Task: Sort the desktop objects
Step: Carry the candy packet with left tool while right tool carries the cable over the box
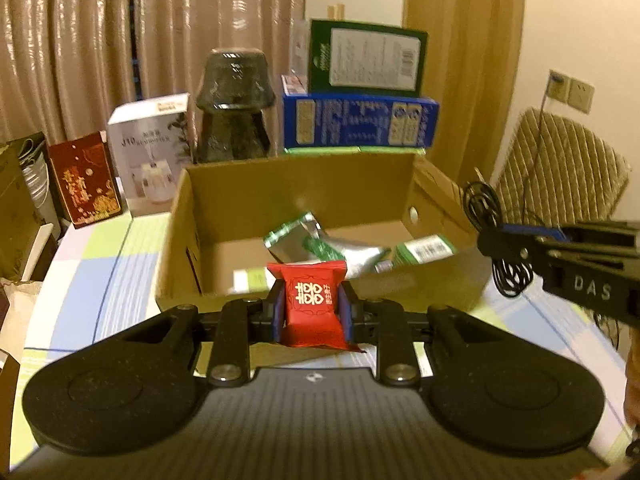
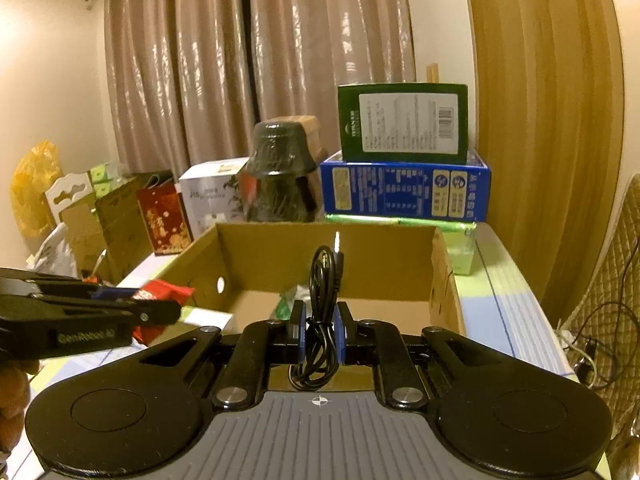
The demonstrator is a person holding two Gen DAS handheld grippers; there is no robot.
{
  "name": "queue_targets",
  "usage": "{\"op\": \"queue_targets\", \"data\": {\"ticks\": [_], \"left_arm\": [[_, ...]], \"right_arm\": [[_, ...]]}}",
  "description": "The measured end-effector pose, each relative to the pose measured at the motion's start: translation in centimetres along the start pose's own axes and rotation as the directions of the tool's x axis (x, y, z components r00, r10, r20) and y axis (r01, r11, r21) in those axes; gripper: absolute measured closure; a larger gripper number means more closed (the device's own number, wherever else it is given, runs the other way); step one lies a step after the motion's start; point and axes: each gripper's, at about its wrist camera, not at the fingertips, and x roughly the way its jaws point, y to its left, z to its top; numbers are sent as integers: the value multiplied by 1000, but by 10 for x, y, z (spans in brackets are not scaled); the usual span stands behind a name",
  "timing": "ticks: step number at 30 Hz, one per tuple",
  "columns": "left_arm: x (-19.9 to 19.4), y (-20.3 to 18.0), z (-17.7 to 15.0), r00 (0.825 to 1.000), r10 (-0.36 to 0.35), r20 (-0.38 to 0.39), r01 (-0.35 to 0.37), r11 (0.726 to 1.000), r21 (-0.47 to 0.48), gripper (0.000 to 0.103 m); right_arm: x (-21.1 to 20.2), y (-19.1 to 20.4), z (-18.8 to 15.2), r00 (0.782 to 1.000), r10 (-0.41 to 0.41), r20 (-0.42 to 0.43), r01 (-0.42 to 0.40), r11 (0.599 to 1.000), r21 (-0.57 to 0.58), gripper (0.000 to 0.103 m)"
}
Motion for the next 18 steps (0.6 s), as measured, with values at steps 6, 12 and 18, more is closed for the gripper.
{"op": "queue_targets", "data": {"ticks": [6,12,18], "left_arm": [[5,11,20,999,11,41,-10,1000,-24,81],[22,29,34,999,20,42,-17,998,-64,81],[37,43,42,999,29,37,-26,996,-85,81]], "right_arm": [[18,-8,9,999,-38,13,38,999,25,92],[33,-11,16,999,-44,12,44,998,47,92],[50,-9,19,999,-33,4,33,998,51,92]]}}
